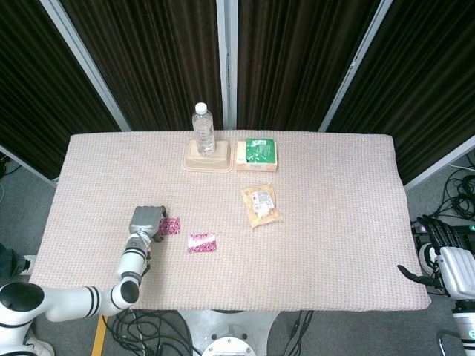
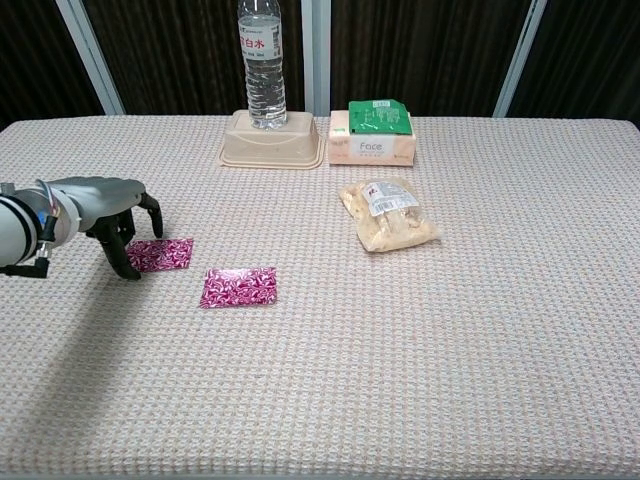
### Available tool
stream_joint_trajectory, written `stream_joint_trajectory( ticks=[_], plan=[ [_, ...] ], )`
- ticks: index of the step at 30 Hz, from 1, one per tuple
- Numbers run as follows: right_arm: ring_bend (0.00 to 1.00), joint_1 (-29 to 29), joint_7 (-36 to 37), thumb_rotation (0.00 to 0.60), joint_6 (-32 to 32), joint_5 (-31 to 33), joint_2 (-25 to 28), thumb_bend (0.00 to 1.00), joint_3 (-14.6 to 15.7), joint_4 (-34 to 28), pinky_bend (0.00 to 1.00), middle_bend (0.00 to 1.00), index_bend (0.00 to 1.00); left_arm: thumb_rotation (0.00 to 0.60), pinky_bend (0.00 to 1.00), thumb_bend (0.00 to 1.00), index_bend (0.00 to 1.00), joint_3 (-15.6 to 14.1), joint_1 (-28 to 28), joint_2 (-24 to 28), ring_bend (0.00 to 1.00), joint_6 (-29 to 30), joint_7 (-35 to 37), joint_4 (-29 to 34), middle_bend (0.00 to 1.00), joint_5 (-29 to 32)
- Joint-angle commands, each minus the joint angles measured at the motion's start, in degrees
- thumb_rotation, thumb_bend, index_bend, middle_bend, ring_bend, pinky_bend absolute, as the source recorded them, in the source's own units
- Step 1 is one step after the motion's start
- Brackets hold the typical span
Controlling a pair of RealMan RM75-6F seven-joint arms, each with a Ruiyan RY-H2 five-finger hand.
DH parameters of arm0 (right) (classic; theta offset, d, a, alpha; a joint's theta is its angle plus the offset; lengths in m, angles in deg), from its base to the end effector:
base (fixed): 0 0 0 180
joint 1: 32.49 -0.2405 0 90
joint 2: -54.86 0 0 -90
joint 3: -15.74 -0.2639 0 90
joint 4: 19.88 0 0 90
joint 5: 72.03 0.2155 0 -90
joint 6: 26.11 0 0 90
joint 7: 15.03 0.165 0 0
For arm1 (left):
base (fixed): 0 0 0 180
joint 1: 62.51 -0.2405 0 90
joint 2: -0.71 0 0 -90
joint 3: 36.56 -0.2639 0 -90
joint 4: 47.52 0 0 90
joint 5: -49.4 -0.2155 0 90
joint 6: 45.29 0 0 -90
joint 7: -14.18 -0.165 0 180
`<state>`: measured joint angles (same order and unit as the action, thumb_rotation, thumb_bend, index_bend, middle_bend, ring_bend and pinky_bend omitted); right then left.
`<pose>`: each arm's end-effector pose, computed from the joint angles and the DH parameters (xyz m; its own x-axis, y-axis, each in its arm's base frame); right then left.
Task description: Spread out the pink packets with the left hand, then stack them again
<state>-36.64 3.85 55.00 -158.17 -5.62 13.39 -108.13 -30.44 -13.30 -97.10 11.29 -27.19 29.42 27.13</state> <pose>-0.3473 -0.1980 0.1762 0.2086 -0.0704 0.9755 -0.9770 0.0310 0.2112 -0.2116 0.3687 -0.0818 0.4713 0.5187 0.7134 0.8392 -0.0150 -0.5436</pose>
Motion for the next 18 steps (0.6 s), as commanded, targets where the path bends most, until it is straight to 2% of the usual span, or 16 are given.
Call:
stream_joint_trajectory(
  ticks=[1, 18],
  plan=[
    [0.0, 0.04, -0.06, 0.486, -0.01, 0.1, 0.08, 0.06, 0.01, -0.07, 0.0, 0.06, 0.09, 0.6, 0.97, 0.21, 0.4, 0.2, -0.14, -0.39, 0.9, 0.11, -0.26, -0.45, 0.91, -0.16],
    [0.0, 0.11, -0.32, 0.486, -0.17, 0.39, 0.13, 0.06, 0.1, -0.17, 0.0, 0.06, 0.09, 0.6, 0.97, 0.21, 0.45, 1.37, -0.44, -1.43, 0.9, -0.49, -1.33, -1.71, 0.91, -0.37]
  ],
)
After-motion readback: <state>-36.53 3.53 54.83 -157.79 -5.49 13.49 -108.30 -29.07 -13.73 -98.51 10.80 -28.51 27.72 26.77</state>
